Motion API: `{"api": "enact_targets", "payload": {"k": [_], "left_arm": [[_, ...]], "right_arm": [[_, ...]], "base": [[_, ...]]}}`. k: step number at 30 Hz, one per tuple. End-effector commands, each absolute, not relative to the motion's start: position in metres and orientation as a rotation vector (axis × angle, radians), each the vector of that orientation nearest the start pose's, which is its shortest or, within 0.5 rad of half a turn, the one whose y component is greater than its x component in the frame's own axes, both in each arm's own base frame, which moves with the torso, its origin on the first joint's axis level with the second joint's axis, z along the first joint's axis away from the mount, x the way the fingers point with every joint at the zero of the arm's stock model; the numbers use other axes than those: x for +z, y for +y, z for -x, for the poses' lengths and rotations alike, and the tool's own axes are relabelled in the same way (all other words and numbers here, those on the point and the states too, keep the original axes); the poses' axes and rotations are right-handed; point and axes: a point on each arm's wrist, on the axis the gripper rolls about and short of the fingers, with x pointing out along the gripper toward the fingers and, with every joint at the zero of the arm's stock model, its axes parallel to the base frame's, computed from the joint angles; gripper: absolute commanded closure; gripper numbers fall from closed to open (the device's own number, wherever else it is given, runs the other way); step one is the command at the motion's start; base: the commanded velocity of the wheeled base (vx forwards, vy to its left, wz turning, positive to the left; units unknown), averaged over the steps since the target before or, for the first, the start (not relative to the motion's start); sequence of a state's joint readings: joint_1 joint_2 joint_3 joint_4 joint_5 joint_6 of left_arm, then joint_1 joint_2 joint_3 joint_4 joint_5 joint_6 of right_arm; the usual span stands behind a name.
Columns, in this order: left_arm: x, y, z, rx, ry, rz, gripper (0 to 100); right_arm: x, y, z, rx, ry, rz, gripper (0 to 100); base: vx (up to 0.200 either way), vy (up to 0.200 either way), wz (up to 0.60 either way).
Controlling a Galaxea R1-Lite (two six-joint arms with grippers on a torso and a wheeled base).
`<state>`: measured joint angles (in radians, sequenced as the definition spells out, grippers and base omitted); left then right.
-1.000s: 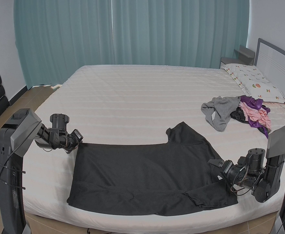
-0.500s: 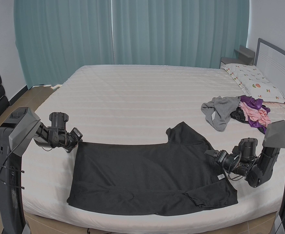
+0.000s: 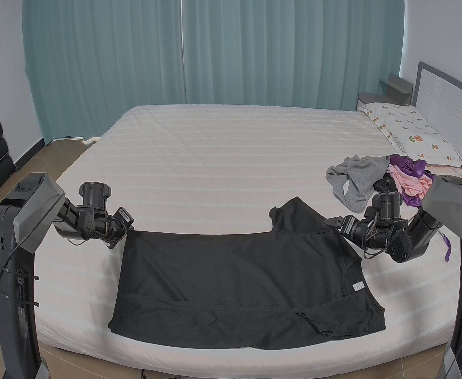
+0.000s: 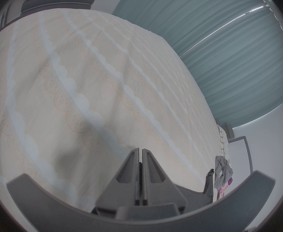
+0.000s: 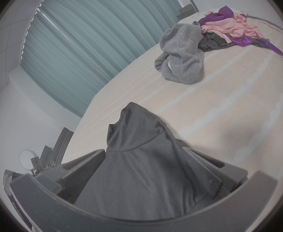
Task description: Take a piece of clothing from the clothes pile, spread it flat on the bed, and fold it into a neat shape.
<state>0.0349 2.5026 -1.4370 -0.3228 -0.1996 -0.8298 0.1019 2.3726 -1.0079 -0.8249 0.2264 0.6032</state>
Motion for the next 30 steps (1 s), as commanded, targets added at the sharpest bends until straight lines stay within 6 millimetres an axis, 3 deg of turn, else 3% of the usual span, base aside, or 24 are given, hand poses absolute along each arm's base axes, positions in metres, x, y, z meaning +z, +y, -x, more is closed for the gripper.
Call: {"api": "enact_targets", "payload": {"k": [1, 5, 13, 23, 24, 30], "left_arm": [[-0.007, 0.011, -0.465, 0.16, 0.769, 0.875, 100], [-0.007, 0.011, -0.465, 0.162, 0.772, 0.875, 100], [-0.009, 0.011, -0.462, 0.164, 0.781, 0.871, 100], [-0.008, 0.011, -0.462, 0.162, 0.78, 0.872, 100], [-0.008, 0.011, -0.462, 0.162, 0.78, 0.872, 100], [-0.008, 0.011, -0.463, 0.16, 0.777, 0.872, 100]], "right_arm": [[-0.005, 0.044, -0.439, 0.133, 0.643, -0.604, 0], [-0.02, 0.05, -0.451, 0.128, 0.702, -0.583, 0], [-0.028, 0.055, -0.475, 0.145, 0.671, -0.573, 0], [-0.027, 0.052, -0.481, 0.143, 0.653, -0.575, 0], [-0.028, 0.052, -0.481, 0.143, 0.654, -0.575, 100], [-0.028, 0.049, -0.481, 0.135, 0.653, -0.576, 100]], "base": [[0.0, 0.0, 0.0], [0.0, 0.0, 0.0], [0.0, 0.0, 0.0], [0.0, 0.0, 0.0], [0.0, 0.0, 0.0], [0.0, 0.0, 0.0]]}}
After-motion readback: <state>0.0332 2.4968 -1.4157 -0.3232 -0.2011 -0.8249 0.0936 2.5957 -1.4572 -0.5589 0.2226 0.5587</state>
